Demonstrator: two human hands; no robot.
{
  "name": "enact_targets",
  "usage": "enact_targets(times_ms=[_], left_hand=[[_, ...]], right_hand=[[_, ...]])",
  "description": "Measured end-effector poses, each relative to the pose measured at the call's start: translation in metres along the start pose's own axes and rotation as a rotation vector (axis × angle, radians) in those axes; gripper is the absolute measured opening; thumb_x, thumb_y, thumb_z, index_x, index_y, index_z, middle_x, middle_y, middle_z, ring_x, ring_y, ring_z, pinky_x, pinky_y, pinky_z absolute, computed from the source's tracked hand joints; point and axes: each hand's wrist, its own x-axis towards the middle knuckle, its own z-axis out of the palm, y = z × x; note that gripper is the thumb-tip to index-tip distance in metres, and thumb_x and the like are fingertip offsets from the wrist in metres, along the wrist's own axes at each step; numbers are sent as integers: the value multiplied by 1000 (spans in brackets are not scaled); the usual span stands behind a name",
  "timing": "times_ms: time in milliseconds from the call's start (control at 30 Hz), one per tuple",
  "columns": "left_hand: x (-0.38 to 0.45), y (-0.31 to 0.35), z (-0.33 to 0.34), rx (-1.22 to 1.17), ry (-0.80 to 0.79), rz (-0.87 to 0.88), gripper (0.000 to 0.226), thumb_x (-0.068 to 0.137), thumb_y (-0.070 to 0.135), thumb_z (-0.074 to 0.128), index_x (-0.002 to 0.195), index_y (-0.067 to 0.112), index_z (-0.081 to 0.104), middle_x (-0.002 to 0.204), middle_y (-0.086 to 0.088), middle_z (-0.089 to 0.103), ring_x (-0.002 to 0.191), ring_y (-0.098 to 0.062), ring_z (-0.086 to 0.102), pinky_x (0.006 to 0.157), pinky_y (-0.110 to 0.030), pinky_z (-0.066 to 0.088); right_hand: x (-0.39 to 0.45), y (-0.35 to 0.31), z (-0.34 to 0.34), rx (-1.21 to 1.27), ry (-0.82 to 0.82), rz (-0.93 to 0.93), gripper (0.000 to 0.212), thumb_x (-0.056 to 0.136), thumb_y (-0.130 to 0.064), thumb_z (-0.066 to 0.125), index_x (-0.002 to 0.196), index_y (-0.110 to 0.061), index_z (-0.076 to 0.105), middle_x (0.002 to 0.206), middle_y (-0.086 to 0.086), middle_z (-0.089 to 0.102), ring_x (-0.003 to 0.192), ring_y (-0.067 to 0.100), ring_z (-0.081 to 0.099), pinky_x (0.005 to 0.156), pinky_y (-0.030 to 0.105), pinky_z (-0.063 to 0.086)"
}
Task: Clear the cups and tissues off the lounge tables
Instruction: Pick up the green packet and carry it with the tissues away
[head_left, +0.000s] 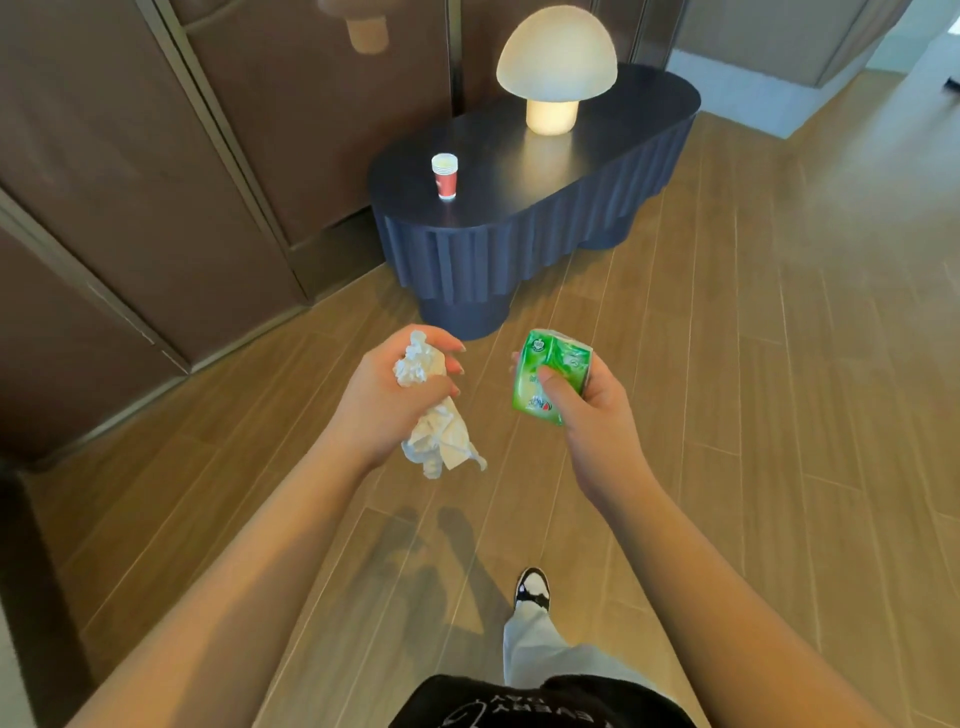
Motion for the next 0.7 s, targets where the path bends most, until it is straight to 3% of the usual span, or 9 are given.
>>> enact_targets(times_ms=[100, 233, 300, 600, 700], left_hand=[[57, 5, 18, 38, 5, -28, 35, 84, 2, 71, 98, 34, 70, 90, 11, 74, 85, -11, 73, 68, -25, 56], [125, 21, 35, 58, 12, -5, 27, 81, 14, 71, 98, 34, 69, 90, 14, 73, 87, -11, 73, 65, -15, 56], [157, 25, 39, 58, 13, -1, 27, 88, 8, 70, 100, 33, 68, 88, 17, 72, 87, -8, 73, 63, -11, 54], [299, 11, 46, 4, 19, -20, 38, 91, 6, 70, 92, 45, 68, 89, 19, 72, 87, -3, 72, 60, -11, 54], [354, -2, 43, -4, 19, -18, 30, 91, 10, 72, 99, 39, 67, 90, 22, 71, 91, 1, 70, 60, -10, 53]], right_hand=[[60, -4, -18, -2, 7, 15, 25, 98, -21, 60, 121, -28, 64, 115, -2, 74, 108, 15, 70, 91, 31, 57], [138, -16, -41, -28, 3, 27, 23, 99, -19, 61, 118, -30, 65, 111, -9, 75, 104, 9, 70, 83, 24, 57], [171, -21, -48, -36, 4, 40, 22, 98, -21, 62, 117, -31, 65, 110, -11, 74, 103, 8, 70, 82, 23, 57], [294, -5, -52, -73, -21, 114, 20, 99, -25, 62, 117, -32, 64, 108, -12, 74, 102, 7, 71, 78, 23, 56], [347, -3, -49, -112, -13, 108, 21, 99, -26, 62, 119, -29, 63, 107, -12, 74, 100, 6, 71, 76, 19, 56]])
